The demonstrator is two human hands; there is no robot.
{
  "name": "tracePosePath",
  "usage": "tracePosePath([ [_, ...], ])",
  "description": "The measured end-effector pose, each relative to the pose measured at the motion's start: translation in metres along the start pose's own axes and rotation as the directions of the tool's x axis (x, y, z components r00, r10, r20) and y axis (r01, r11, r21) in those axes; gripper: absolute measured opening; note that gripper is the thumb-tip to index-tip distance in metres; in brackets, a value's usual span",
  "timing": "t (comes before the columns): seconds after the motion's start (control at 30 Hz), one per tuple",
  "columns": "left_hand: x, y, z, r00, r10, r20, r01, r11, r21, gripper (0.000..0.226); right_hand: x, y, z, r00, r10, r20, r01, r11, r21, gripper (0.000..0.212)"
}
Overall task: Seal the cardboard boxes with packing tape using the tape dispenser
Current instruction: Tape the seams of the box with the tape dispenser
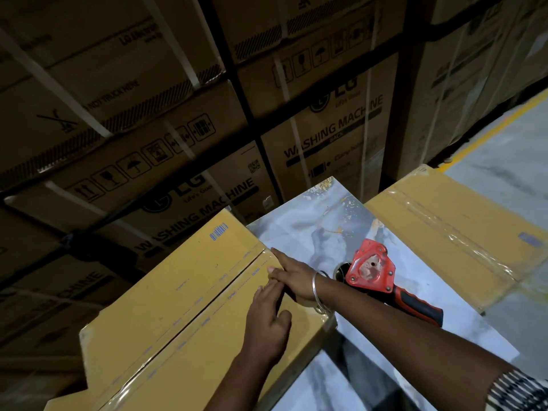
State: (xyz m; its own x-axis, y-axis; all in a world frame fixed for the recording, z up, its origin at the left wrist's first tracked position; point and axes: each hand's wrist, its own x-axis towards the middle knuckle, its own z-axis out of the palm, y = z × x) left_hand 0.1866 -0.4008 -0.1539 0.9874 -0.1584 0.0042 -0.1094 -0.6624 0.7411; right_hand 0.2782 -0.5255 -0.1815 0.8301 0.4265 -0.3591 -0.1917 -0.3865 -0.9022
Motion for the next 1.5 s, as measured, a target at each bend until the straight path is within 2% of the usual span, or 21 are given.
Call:
tracePosePath([
  [0.07,0.002,-0.003,-0.008,0.99,-0.069,-0.119,0.05,0.987,-0.154,0.055,-0.001,0.001,-0.002,1.0,-0.003,-0.012,0.002,0.999,-0.035,0.065],
  [0.1,0.005,-0.003,-0.011,0.979,-0.091,-0.181,0.059,0.983,-0.174,0.05,-0.002,0.0,-0.002,1.0,-0.008,-0.021,0.007,0.999,-0.051,0.064],
  [0.2,0.018,-0.003,-0.021,0.972,-0.035,-0.234,0.026,0.999,-0.04,0.043,-0.012,0.001,0.001,0.999,-0.011,-0.051,0.007,0.998,-0.069,0.066],
  [0.3,0.04,-0.004,-0.03,0.987,0.011,-0.161,0.016,0.986,0.168,0.046,-0.024,0.009,0.006,0.998,-0.021,-0.066,0.017,0.998,-0.06,0.071],
  [0.43,0.08,-0.009,-0.04,0.987,0.096,0.126,-0.143,0.88,0.453,0.048,-0.032,0.018,0.008,0.995,0.019,-0.094,-0.013,0.998,0.062,0.072],
  [0.53,0.1,-0.017,-0.047,0.964,0.095,0.249,-0.223,0.798,0.56,0.045,-0.033,0.017,0.008,0.991,0.034,-0.129,-0.02,0.994,0.104,0.068],
  [0.63,0.106,-0.02,-0.049,0.948,0.174,0.266,-0.301,0.761,0.574,0.041,-0.029,0.018,0.006,0.982,0.064,-0.176,-0.051,0.996,0.079,0.07],
  [0.73,0.117,-0.016,-0.046,0.934,0.169,0.314,-0.326,0.759,0.563,0.044,-0.024,0.012,0.004,0.977,0.073,-0.199,-0.061,0.996,0.065,0.09],
  [0.8,0.125,-0.014,-0.05,0.919,0.155,0.361,-0.337,0.784,0.521,0.043,-0.02,0.006,0.002,0.984,0.033,-0.178,-0.034,0.999,-0.001,0.1],
  [0.87,0.133,-0.015,-0.06,0.916,0.136,0.377,-0.316,0.823,0.472,0.041,-0.016,0.004,0.001,0.991,0.017,-0.133,-0.025,0.998,-0.065,0.096],
  [0.93,0.141,-0.024,-0.072,0.934,0.193,0.302,-0.335,0.77,0.543,0.04,-0.014,0.006,0.002,0.995,0.034,-0.097,-0.039,0.998,-0.052,0.09],
  [1.0,0.146,-0.036,-0.082,0.937,0.251,0.242,-0.349,0.647,0.678,0.038,-0.012,0.01,0.002,0.993,0.055,-0.104,-0.06,0.997,-0.042,0.087],
  [1.07,0.147,-0.045,-0.084,0.941,0.236,0.243,-0.339,0.623,0.705,0.038,-0.01,0.008,0.001,0.99,0.078,-0.118,-0.086,0.995,-0.059,0.087],
  [1.2,0.15,-0.05,-0.077,0.947,0.254,0.195,-0.321,0.749,0.58,0.037,0.002,-0.012,-0.001,0.979,0.095,-0.178,-0.135,0.964,-0.228,0.09],
  [1.27,0.155,-0.047,-0.076,0.975,0.203,0.088,-0.22,0.875,0.432,0.037,0.013,-0.025,-0.001,0.98,0.081,-0.18,-0.121,0.968,-0.221,0.102],
  [1.33,0.163,-0.044,-0.078,0.992,0.1,-0.083,-0.069,0.947,0.315,0.033,0.023,-0.034,0.002,0.987,0.037,-0.157,-0.068,0.978,-0.198,0.108],
  [1.43,0.18,-0.046,-0.085,0.947,-0.042,-0.317,0.119,0.967,0.227,0.031,0.03,-0.037,0.006,0.995,0.045,-0.088,-0.063,0.975,-0.212,0.107],
  [1.5,0.196,-0.054,-0.092,0.936,-0.139,-0.324,0.22,0.948,0.228,0.038,0.031,-0.033,0.007,0.995,0.072,-0.069,-0.084,0.976,-0.199,0.107],
])
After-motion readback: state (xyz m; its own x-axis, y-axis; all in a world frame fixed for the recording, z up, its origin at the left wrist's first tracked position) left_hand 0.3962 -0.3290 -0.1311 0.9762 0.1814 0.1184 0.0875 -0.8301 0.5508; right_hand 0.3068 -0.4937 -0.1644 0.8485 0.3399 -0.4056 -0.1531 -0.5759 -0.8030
